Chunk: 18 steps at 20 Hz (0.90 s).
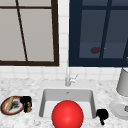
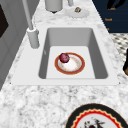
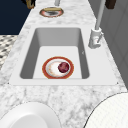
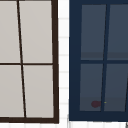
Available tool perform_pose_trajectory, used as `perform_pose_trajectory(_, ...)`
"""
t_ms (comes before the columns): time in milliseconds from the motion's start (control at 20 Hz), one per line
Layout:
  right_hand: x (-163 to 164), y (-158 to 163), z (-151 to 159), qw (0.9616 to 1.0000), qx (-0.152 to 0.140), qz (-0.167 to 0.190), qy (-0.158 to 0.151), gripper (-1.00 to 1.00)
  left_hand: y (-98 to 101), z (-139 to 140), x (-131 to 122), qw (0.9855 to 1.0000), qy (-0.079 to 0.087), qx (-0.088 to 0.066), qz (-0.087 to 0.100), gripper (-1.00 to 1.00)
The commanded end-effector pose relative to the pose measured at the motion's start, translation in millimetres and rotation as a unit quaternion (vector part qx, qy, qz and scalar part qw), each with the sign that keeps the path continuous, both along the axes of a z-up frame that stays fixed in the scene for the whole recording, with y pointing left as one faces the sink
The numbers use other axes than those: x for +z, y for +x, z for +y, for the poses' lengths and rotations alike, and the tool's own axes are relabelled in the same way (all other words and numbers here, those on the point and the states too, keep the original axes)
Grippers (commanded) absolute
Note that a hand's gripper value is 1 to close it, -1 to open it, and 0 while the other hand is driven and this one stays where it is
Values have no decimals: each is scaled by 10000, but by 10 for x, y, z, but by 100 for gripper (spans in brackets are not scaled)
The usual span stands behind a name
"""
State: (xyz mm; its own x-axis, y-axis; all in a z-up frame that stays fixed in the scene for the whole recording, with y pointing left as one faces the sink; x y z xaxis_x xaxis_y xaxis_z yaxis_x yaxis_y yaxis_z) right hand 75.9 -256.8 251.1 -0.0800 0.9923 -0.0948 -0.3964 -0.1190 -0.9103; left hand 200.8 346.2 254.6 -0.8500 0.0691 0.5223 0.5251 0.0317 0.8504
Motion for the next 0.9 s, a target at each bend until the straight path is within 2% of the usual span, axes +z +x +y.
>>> perform_pose_trajectory(0, 0, 0, 0, 10000, 0, 0, 0, 0, 132, -273, 125, 9999, 111, 0, -5, 100)
perform_pose_trajectory(250, 0, 0, 0, 10000, 0, 0, 0, 0, 268, -664, 217, 10000, 26, 6, -9, 100)
perform_pose_trajectory(650, 0, 0, 0, 10000, 0, 0, 0, 0, 319, -1301, 197, 9992, 22, 28, -402, 100)
perform_pose_trajectory(850, 0, 0, 0, 10000, 0, 0, 0, 0, 358, -1624, 44, 9992, 22, 33, -410, 100)
